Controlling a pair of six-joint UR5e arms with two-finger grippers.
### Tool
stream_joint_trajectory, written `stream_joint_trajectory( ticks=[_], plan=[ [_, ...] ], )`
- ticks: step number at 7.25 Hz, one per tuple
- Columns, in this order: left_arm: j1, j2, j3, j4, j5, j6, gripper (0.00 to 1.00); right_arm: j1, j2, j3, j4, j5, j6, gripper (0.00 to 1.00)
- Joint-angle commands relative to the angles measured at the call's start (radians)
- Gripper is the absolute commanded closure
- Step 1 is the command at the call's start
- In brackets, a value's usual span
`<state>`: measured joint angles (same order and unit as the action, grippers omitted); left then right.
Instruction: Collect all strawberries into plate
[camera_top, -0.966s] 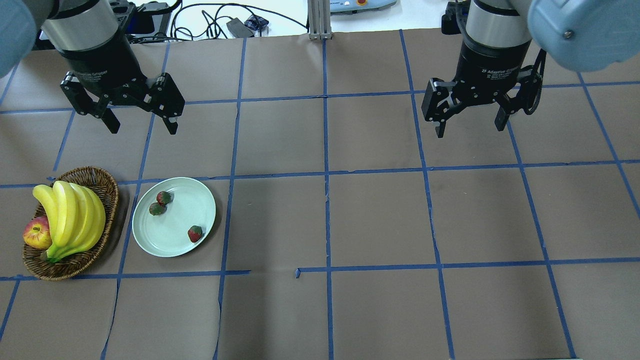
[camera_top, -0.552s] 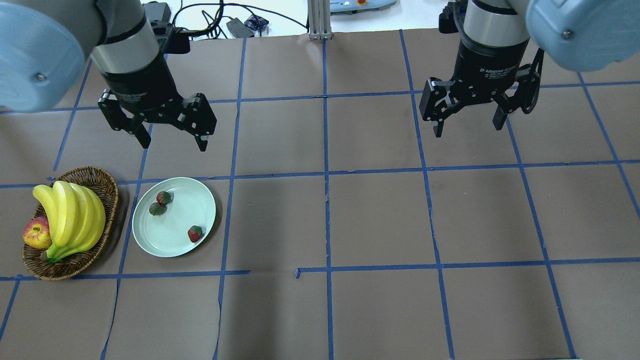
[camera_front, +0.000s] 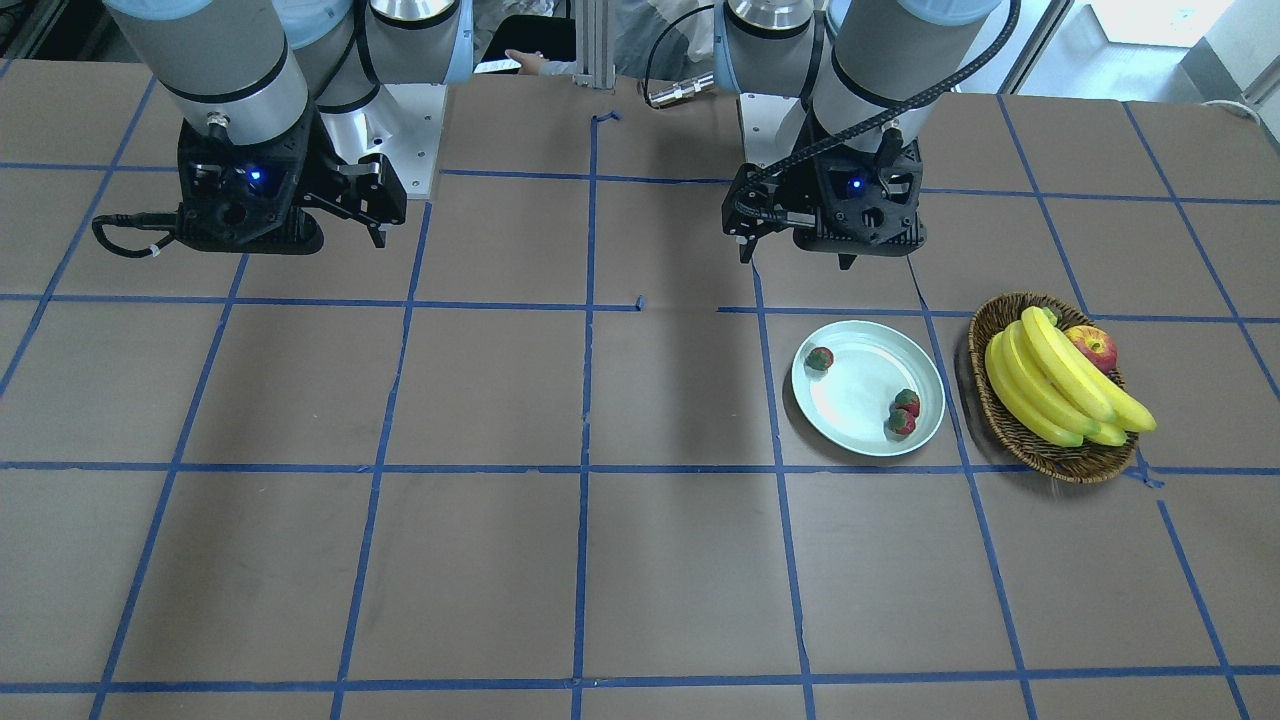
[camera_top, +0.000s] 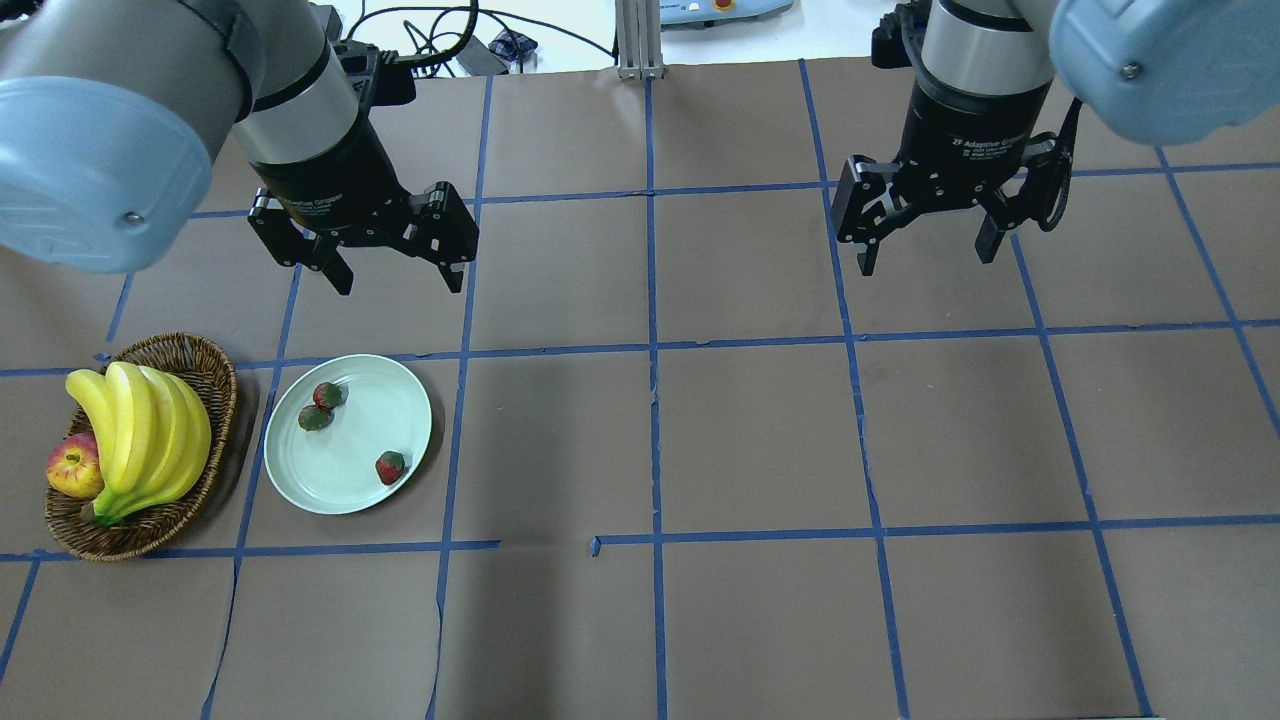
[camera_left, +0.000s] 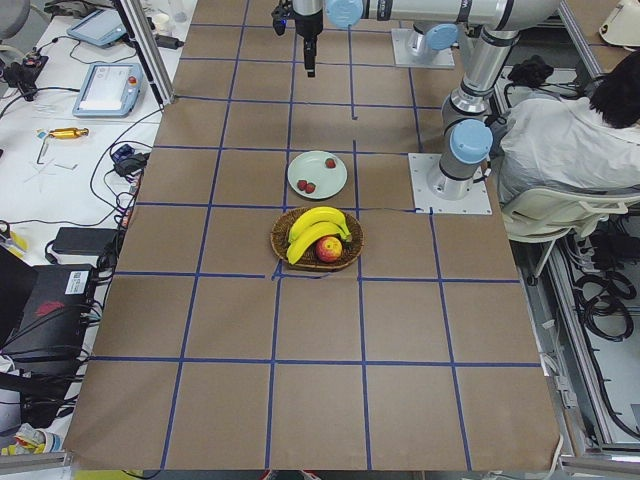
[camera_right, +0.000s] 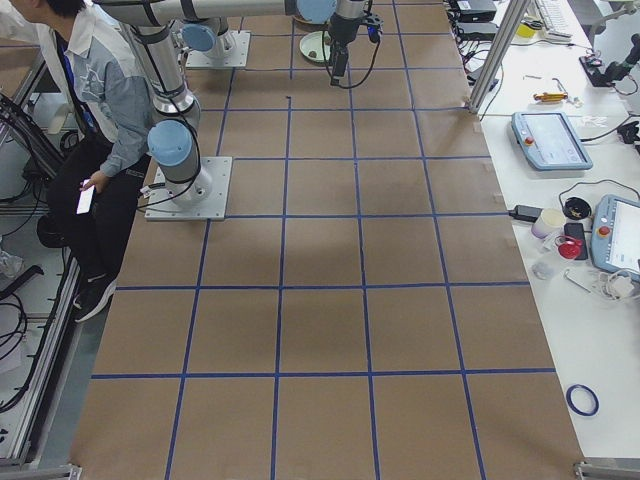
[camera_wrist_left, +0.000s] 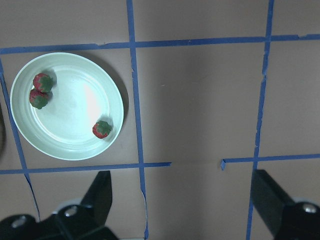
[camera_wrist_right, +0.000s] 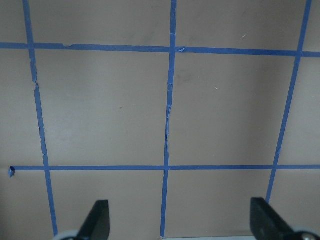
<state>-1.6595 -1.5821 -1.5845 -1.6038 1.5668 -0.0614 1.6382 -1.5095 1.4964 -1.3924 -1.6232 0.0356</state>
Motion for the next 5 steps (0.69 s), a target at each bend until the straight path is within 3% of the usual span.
stream_joint_trajectory(
  ticks=[1, 4, 5],
  plan=[
    [0.027, 0.008, 0.035, -0.062, 0.013, 0.005, 0.0, -0.001, 0.0, -0.001, 0.0, -0.01, -0.006, 0.0],
    [0.037, 0.008, 0.027, -0.067, 0.012, 0.005, 0.0, -0.001, 0.0, -0.007, -0.01, 0.008, 0.0, 0.0],
    [0.037, 0.008, 0.026, -0.067, 0.012, 0.005, 0.0, 0.0, 0.0, -0.007, -0.025, 0.06, 0.006, 0.0]
  ],
)
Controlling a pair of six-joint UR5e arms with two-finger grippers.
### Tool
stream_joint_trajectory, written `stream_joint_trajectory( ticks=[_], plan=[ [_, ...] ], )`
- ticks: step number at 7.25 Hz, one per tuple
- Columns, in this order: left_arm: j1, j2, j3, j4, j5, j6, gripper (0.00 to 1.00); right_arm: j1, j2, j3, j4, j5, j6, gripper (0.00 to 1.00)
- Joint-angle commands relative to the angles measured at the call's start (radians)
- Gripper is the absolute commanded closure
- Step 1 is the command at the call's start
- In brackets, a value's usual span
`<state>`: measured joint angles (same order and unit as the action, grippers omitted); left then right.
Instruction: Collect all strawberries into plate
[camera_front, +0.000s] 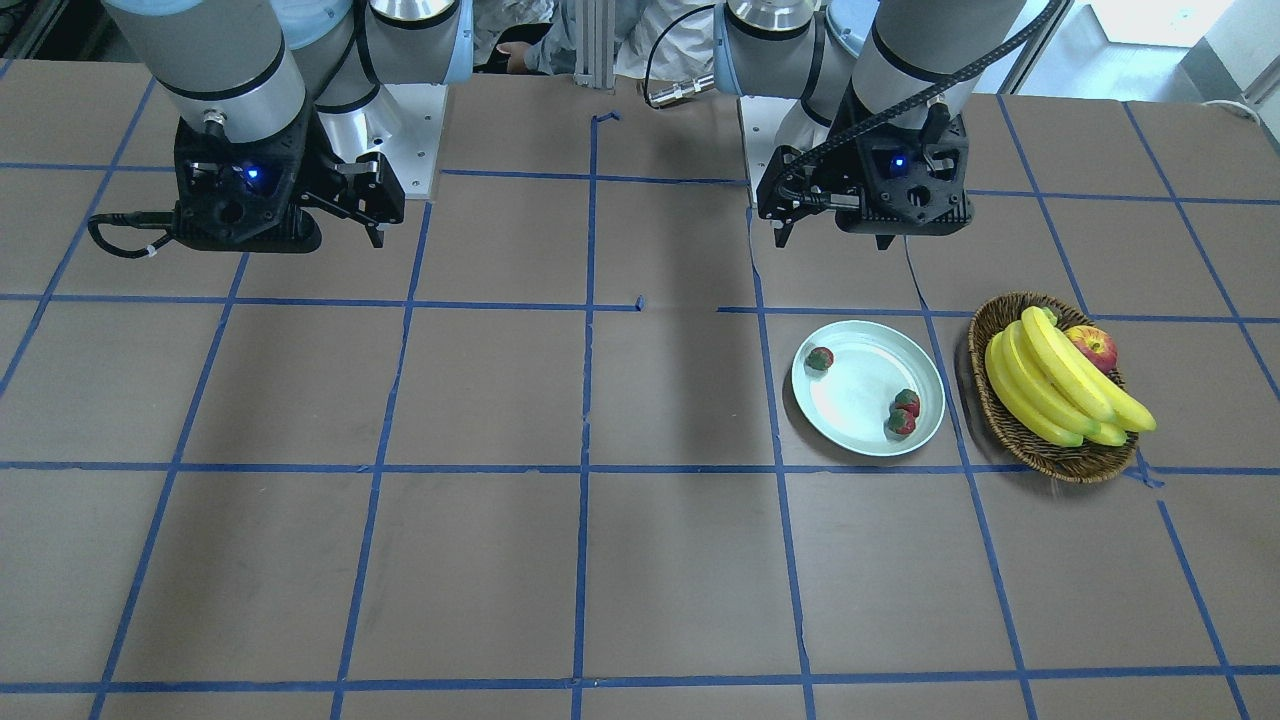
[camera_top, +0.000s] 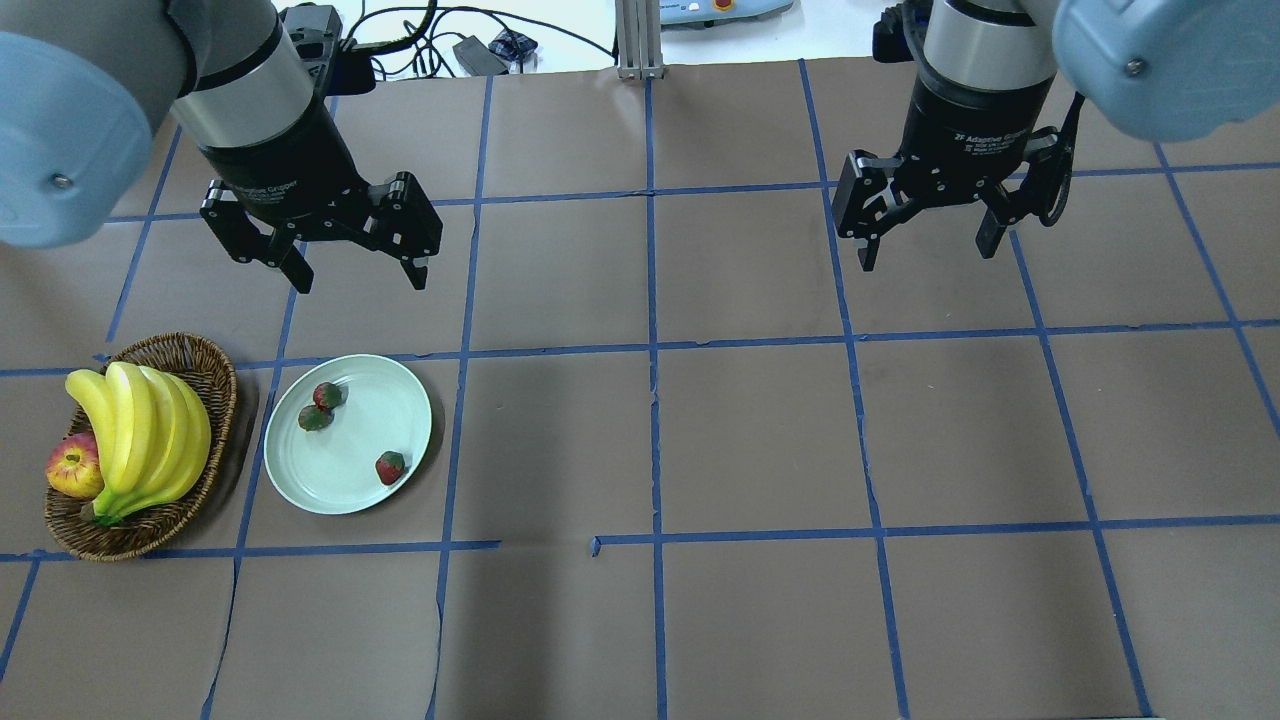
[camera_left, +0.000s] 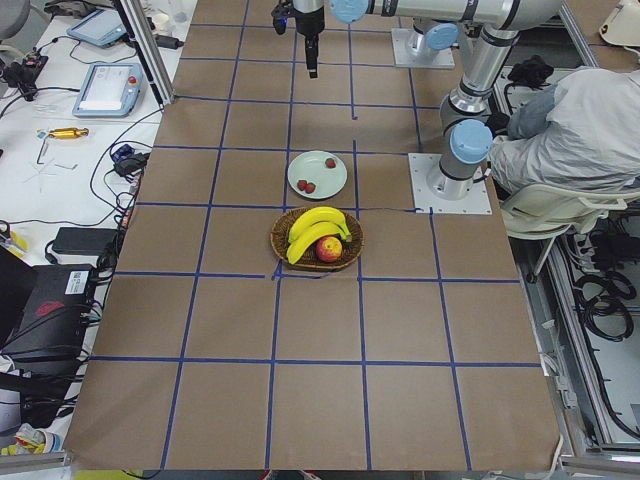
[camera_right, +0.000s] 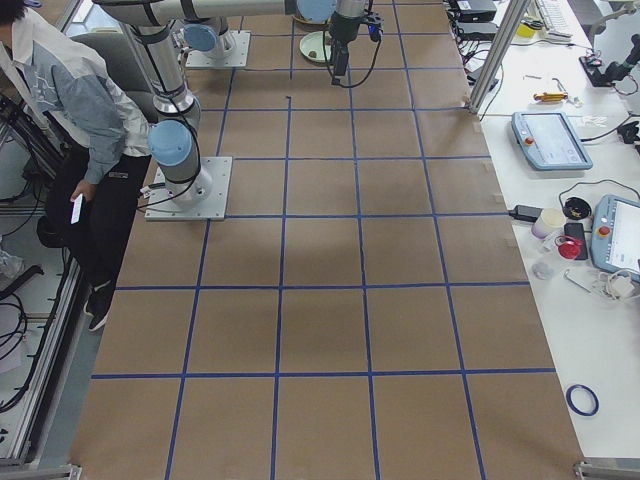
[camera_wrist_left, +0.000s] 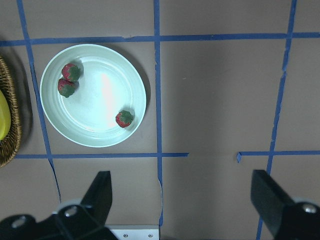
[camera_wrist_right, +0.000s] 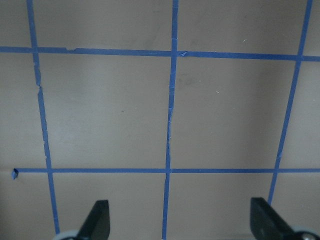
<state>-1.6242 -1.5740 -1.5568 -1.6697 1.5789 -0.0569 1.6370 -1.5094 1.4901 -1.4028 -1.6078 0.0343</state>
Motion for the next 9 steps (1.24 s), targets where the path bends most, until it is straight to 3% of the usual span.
stream_joint_trajectory(
  ticks=[1, 9],
  plan=[
    [0.003, 0.0, -0.003, -0.001, 0.0, 0.0, 0.0, 0.001, -0.002, -0.001, -0.018, 0.052, 0.007, 0.0],
    [0.006, -0.006, -0.005, 0.004, 0.006, 0.0, 0.0, 0.001, 0.0, -0.001, -0.038, 0.035, 0.002, 0.0]
  ],
)
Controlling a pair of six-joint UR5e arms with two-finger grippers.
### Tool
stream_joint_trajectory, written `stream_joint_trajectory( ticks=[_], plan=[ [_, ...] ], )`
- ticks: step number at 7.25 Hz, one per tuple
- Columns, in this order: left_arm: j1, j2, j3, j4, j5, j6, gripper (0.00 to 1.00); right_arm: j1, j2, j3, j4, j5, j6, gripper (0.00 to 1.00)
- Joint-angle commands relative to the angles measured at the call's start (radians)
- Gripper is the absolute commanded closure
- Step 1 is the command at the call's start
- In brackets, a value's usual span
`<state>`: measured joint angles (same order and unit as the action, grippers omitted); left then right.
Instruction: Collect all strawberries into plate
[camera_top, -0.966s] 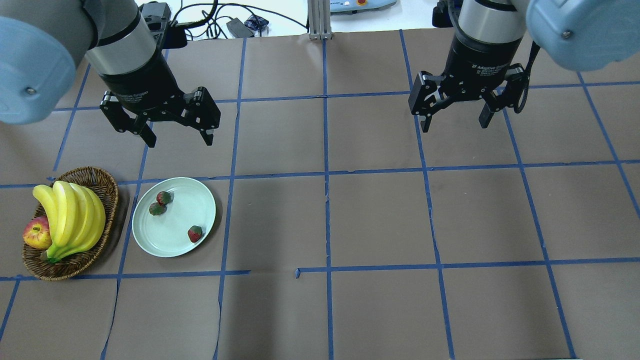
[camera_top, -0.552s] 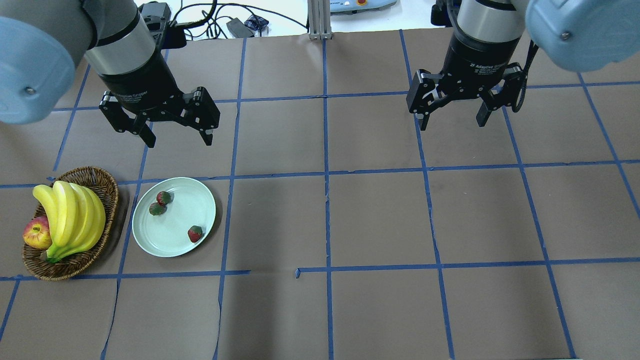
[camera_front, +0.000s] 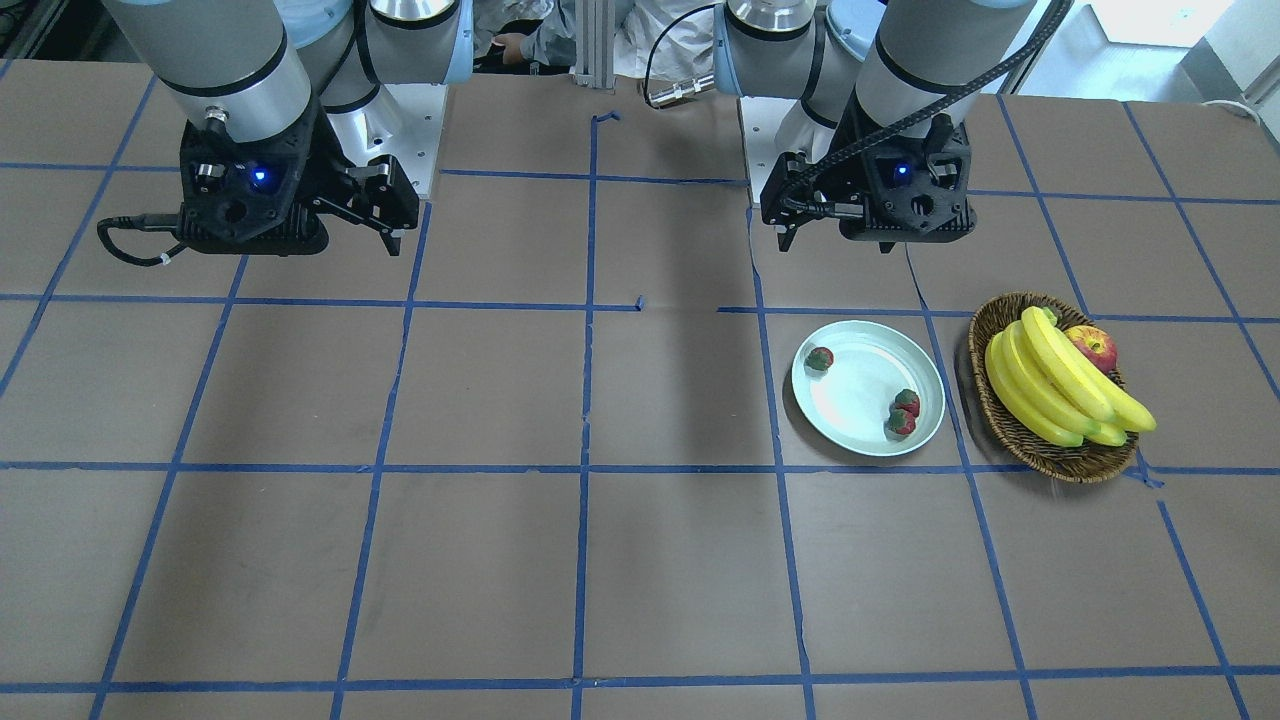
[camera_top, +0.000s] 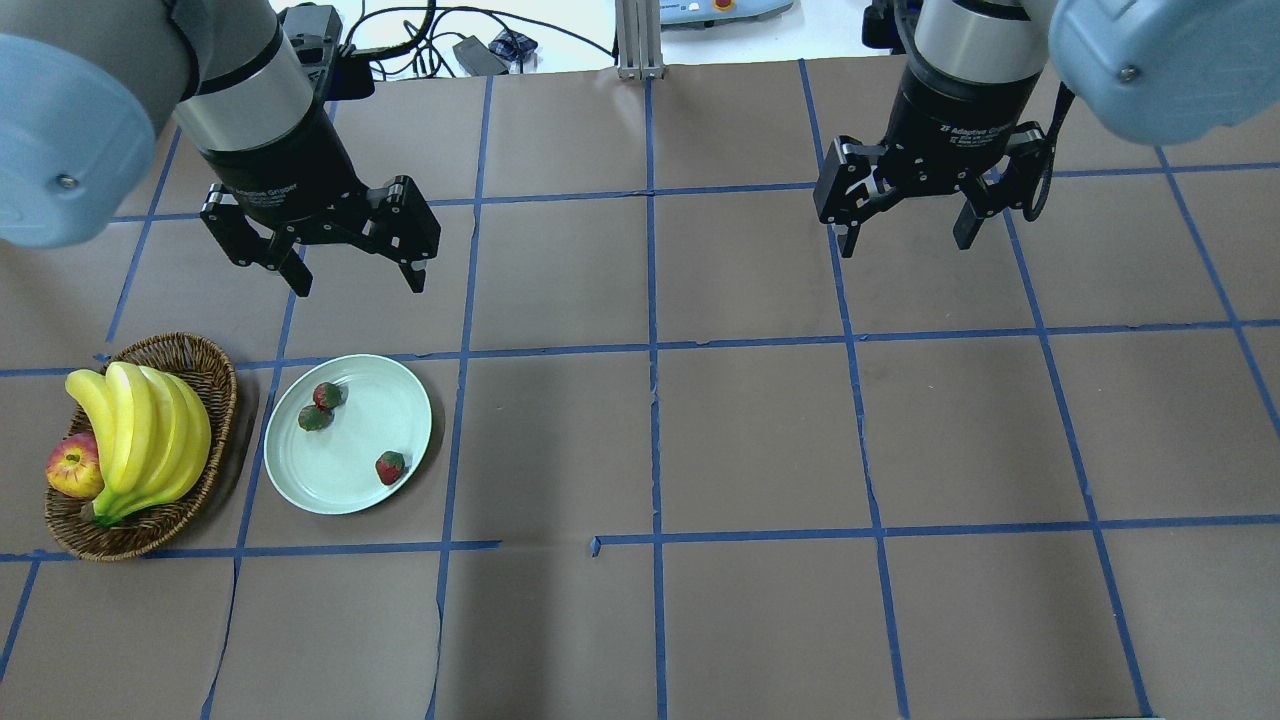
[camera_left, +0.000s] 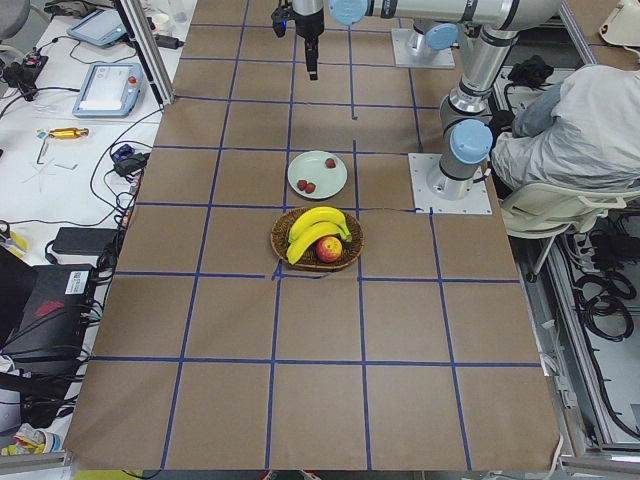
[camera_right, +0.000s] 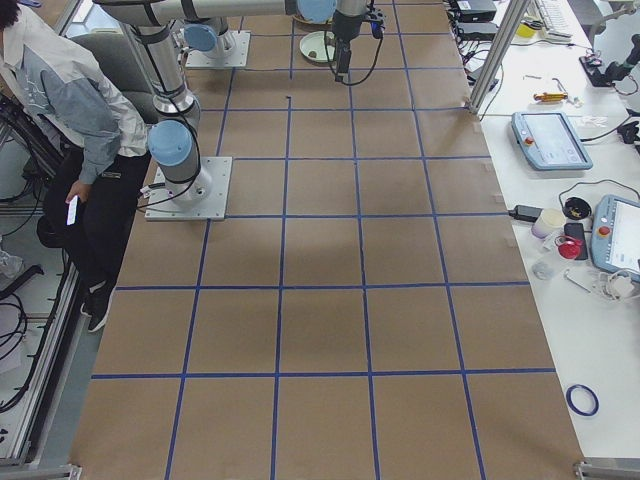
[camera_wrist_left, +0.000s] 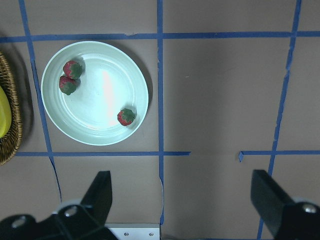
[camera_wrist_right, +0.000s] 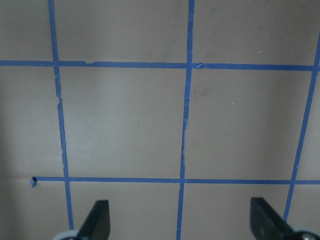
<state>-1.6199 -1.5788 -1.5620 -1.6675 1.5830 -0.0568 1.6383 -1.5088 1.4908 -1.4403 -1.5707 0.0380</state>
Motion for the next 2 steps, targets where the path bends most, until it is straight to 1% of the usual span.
stream_joint_trajectory(
  ticks=[1, 2],
  plan=[
    [0.0, 0.0, 0.0, 0.002, 0.002, 0.0, 0.0, 0.0, -0.001, 0.006, 0.0, -0.002, -0.006, 0.0],
    [0.002, 0.002, 0.002, 0.002, 0.002, 0.0, 0.0, 0.0, -0.001, 0.006, 0.0, -0.002, 0.002, 0.0]
  ],
)
